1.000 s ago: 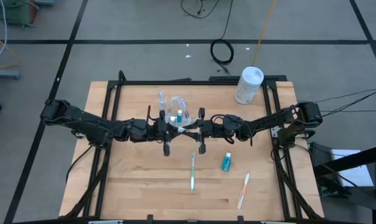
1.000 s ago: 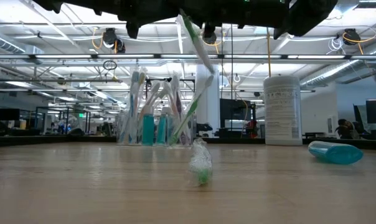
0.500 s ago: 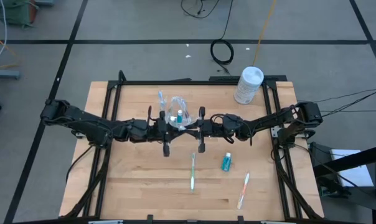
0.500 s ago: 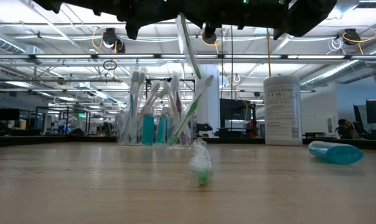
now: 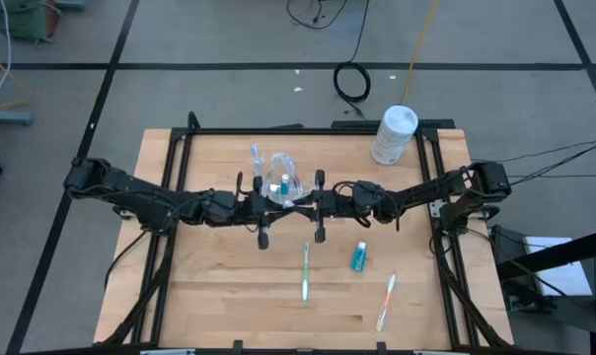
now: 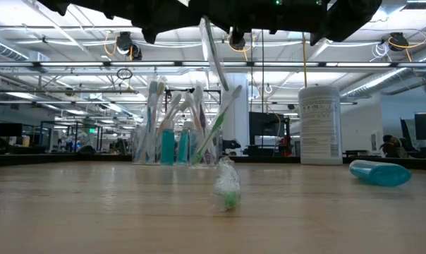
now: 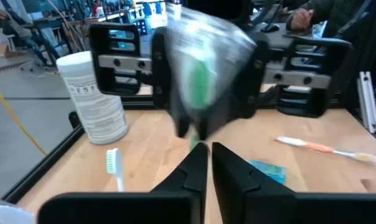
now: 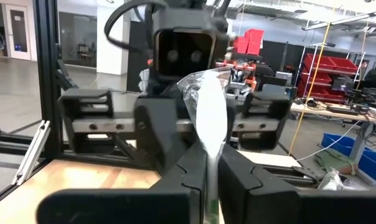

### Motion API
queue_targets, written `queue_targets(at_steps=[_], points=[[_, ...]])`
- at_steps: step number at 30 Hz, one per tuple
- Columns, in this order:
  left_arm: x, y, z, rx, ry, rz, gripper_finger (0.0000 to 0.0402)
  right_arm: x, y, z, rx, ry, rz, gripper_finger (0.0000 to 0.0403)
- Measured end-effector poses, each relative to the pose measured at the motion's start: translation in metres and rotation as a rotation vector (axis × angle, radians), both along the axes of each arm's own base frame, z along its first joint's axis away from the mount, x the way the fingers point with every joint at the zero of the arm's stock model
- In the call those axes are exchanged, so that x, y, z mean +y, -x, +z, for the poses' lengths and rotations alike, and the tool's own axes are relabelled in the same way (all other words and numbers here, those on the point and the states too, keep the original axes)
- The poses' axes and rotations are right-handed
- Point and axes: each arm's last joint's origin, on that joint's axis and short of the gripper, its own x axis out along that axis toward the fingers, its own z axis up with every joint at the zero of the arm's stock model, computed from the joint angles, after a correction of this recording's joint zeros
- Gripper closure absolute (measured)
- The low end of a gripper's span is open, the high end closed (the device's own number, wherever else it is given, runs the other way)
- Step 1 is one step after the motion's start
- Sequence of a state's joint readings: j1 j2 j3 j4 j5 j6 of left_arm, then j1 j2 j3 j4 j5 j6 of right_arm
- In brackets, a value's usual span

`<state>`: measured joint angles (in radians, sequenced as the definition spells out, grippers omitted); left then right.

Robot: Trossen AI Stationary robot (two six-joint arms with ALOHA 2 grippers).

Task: Pick & Place toothbrushing station
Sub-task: Put the green toothbrush into the transparent organizer

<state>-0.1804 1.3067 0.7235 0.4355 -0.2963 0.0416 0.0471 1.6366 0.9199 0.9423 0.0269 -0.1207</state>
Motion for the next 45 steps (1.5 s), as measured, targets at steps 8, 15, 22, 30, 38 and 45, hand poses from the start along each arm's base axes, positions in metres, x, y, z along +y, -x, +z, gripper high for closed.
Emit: queue_targets(at_steps=[8, 15, 22, 30, 38, 45], points=[[-0.003, 0.001, -0.001, 0.008, -0.011, -0.013, 0.0346, 0.000, 0.002, 0.002, 0.006, 0.000, 0.001, 0.0395], [-0.004, 0.001, -0.001, 0.014, -0.029, -0.017, 0.0305, 0.000, 0.002, 0.002, 0.007, -0.003, 0.001, 0.0390], [-0.006, 0.003, -0.007, 0.079, -0.060, 0.049, 0.0237, 0.000, 0.001, 0.001, 0.023, -0.002, -0.003, 0.0390], [-0.024, 0.030, 0.013, 0.057, -0.095, 0.121, 0.0198, -0.001, 0.001, 0.001, 0.026, 0.005, -0.008, 0.0395], [-0.034, 0.060, 0.033, 0.023, -0.084, 0.084, 0.0216, -0.009, 0.002, 0.011, -0.116, 0.048, -0.160, 0.0388], [-0.037, 0.065, 0.037, 0.007, -0.069, 0.065, 0.0232, -0.034, -0.009, -0.010, -0.165, 0.050, -0.230, 0.0397]])
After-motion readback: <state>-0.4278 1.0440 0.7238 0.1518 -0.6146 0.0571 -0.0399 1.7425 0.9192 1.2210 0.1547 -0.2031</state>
